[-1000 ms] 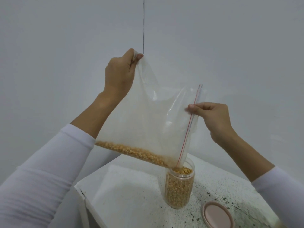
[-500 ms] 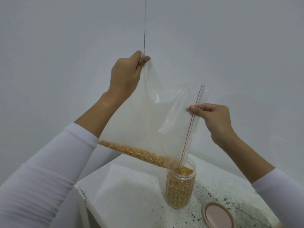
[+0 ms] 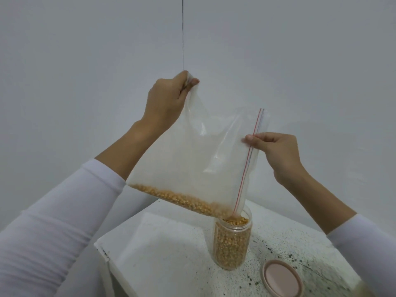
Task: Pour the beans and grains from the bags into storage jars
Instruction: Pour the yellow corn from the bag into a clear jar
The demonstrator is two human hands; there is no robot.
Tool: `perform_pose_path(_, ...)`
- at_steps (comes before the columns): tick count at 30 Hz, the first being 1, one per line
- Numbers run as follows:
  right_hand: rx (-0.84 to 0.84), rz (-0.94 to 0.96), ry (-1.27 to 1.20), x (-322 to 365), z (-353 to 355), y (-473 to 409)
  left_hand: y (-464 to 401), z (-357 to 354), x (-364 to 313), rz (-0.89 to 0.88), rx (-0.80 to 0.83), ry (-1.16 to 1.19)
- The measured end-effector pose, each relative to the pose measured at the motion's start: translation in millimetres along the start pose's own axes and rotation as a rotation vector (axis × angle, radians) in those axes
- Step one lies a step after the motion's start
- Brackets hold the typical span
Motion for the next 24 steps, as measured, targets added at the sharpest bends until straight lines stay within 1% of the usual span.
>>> perform_pose_path(2,-0.018,0.001,-0.003,-1.7,0.9,-0.2,-1.4,-1.6,-1.3,0.012,-0.003,0.015)
perform_pose_path(5,0.036,-0.015,0.021,-2.5,-2.3,1.3,-3.9,-2.3,-5.1,0.001,-0.007,0.001)
perform_pose_path(9,-0.015,0.010,-0.010,0.8,2.2,-0.5,-6.3,0.4,-2.1,0.013,-0.045,0.017)
perform_pose_path(13,0.049,-0.008,0.037,-1.6,-1.3,0.0,-7.9,-5.8,-8.4,-0.027,0.029,0.010)
perform_pose_path(16,-0.012,0.005,-0.006,1.5,2.4,-1.3,-11.3,-2.4,-5.6,-0.010,-0.035,0.041)
perform_pose_path(19,0.053,-0.022,0.048,0.4,-1.5,0.3,-11.8,-5.1,-7.2,-0.025,0.026,0.031)
perform_pose_path(20,0.056,-0.026,0.046,0.0,-1.4,0.8,-10.9,-5.4,-6.8,-0.021,0.018,0.034)
perform_pose_path(22,0.009,-0.010,0.003,1.4,1.9,0.2,-10.8,-3.7,-4.8,-0.015,-0.023,0.053)
perform_pose_path(24,0.018,-0.013,0.013,0.6,1.9,0.4,-11.7,-5.6,-5.9,-0.019,0.014,0.051)
Point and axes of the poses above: each hand's wrist, its own y-axis away from the middle knuckle, its own z-axis out of the back of the hand, x = y × z, the point moved 4 cm from there along -y, towards the middle knuckle, and after that the axes turned 9 degrees about -z, right-handed, at the moved point
